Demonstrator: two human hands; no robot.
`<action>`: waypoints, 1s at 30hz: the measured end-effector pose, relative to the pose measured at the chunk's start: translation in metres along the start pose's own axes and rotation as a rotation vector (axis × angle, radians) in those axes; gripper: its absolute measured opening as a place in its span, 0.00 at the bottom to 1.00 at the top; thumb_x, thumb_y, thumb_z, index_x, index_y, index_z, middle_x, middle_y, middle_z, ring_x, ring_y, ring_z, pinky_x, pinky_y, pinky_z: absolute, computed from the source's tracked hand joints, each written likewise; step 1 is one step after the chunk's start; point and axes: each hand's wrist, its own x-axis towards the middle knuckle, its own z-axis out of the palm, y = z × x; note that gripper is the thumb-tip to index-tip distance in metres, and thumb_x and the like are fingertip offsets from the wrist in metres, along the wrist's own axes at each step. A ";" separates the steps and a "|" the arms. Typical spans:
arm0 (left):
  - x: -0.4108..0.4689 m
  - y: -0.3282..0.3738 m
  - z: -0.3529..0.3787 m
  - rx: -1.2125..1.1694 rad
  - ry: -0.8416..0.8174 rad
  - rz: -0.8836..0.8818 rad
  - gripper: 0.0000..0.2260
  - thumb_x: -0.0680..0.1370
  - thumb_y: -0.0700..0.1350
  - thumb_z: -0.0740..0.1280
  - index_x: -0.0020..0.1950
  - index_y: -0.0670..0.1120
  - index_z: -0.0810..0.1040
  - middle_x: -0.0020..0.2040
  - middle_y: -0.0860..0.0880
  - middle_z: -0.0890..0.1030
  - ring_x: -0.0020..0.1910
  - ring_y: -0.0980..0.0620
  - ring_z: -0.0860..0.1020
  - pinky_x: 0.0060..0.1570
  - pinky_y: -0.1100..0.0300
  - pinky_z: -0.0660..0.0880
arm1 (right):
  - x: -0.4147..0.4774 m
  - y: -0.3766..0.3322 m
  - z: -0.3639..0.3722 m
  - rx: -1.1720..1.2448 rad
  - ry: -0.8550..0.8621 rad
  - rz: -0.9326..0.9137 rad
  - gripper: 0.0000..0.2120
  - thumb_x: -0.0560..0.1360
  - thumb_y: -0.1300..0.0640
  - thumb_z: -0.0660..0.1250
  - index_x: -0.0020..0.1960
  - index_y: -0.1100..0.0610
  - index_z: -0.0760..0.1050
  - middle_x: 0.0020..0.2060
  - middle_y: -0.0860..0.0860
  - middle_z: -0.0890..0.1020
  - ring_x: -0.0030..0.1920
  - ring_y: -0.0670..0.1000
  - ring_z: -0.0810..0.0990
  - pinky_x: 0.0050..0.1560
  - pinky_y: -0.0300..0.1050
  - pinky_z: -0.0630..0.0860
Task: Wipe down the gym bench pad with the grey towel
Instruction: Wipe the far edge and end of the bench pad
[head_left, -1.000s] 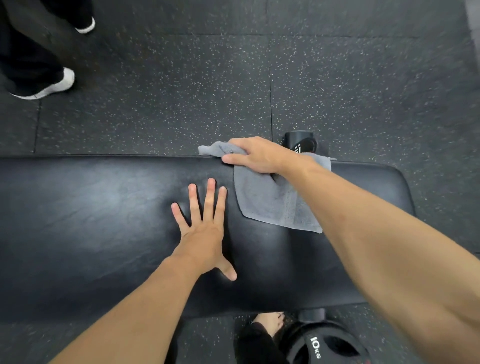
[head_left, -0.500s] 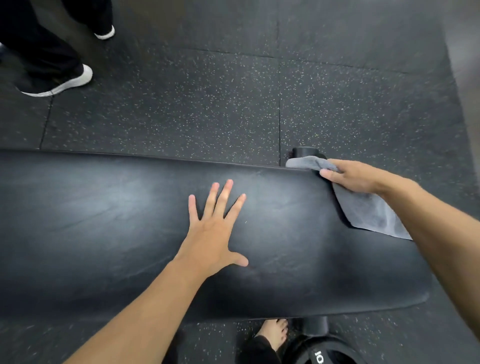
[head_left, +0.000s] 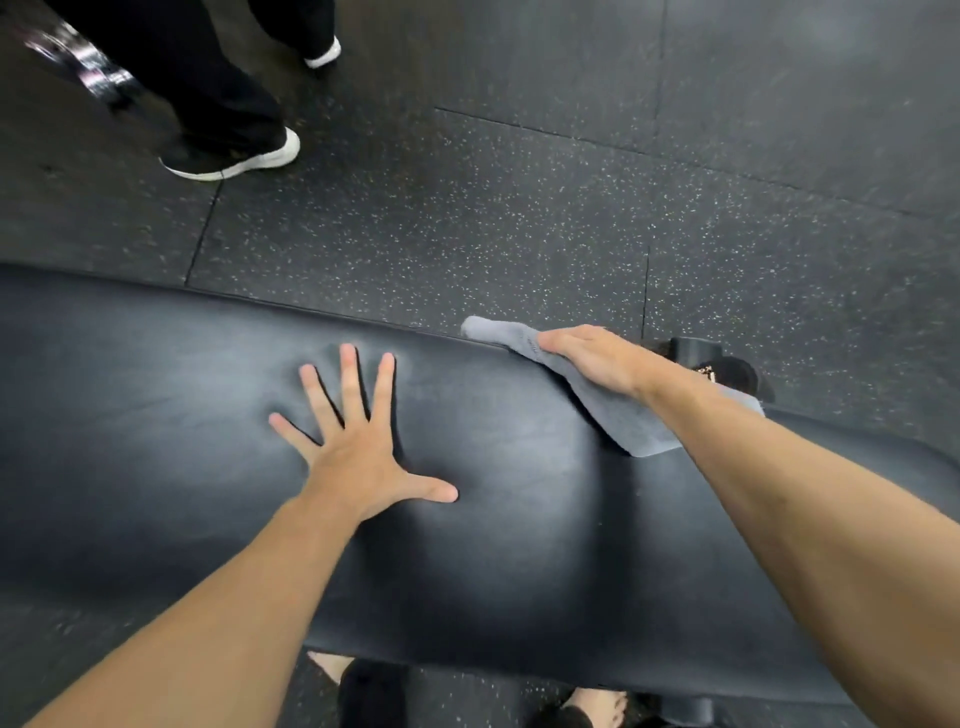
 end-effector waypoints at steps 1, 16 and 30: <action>0.000 -0.001 0.000 -0.004 0.004 0.004 0.71 0.50 0.79 0.70 0.72 0.58 0.20 0.68 0.51 0.14 0.69 0.35 0.19 0.64 0.22 0.35 | 0.010 -0.020 0.012 -0.007 -0.025 -0.026 0.16 0.81 0.44 0.56 0.59 0.41 0.81 0.64 0.42 0.80 0.66 0.48 0.75 0.73 0.51 0.64; -0.002 -0.008 0.001 -0.021 0.006 0.062 0.69 0.55 0.79 0.68 0.72 0.56 0.19 0.69 0.48 0.15 0.67 0.34 0.17 0.62 0.20 0.32 | 0.035 -0.109 0.066 -0.223 -0.055 -0.184 0.18 0.85 0.44 0.51 0.69 0.46 0.72 0.66 0.45 0.78 0.65 0.51 0.74 0.62 0.47 0.66; 0.011 -0.195 -0.085 -0.101 0.258 -0.065 0.67 0.52 0.76 0.72 0.81 0.54 0.41 0.81 0.49 0.34 0.78 0.40 0.34 0.71 0.30 0.39 | -0.015 -0.043 0.035 -0.212 0.235 0.150 0.17 0.82 0.38 0.52 0.62 0.38 0.76 0.64 0.42 0.78 0.70 0.53 0.73 0.74 0.60 0.61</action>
